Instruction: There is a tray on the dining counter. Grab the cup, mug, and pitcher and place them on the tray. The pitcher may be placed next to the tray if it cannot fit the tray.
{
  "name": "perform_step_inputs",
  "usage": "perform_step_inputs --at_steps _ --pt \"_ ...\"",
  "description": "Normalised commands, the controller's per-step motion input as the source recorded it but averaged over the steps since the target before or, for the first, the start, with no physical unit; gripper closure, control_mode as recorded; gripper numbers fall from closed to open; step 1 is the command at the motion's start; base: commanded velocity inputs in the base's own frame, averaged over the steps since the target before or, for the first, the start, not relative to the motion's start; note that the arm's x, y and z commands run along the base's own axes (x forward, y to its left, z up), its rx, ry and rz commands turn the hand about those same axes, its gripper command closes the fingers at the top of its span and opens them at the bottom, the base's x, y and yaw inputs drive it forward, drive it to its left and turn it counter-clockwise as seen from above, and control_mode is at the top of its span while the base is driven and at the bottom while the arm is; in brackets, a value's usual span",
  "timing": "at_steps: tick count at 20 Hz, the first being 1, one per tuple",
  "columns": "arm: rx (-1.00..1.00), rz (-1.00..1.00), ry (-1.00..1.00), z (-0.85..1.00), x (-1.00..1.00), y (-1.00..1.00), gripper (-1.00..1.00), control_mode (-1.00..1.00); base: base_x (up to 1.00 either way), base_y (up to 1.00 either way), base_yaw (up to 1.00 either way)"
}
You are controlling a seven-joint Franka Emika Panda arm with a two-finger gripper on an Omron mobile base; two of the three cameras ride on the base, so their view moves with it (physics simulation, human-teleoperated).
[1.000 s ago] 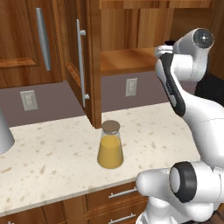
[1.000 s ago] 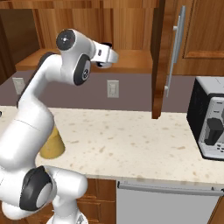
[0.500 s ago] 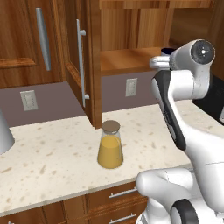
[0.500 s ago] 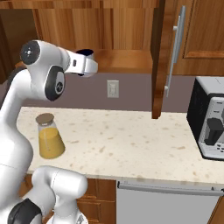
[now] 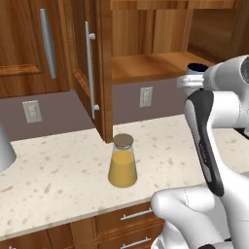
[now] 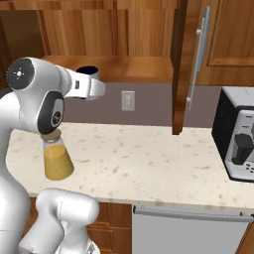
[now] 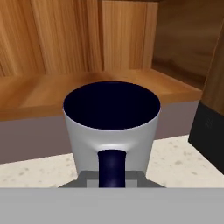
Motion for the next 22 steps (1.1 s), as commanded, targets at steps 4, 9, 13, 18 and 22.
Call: perform_step_inputs --at_steps 4,9,13,18,22 --pt "0.0 0.0 0.12 0.0 -0.22 0.0 1.0 -1.0 0.0 0.0 0.0" --pt "0.0 0.0 0.06 -0.05 -0.16 0.07 1.0 -1.0 0.0 0.0 0.0" --pt "0.0 0.0 0.01 -0.04 -0.12 0.07 1.0 1.0 -0.3 0.03 0.0" --pt "0.0 0.0 0.0 0.0 0.0 0.0 1.0 1.0 -1.0 0.0 -0.11" --pt "0.0 0.0 0.0 0.0 0.0 0.0 1.0 1.0 -1.0 0.0 -0.37"
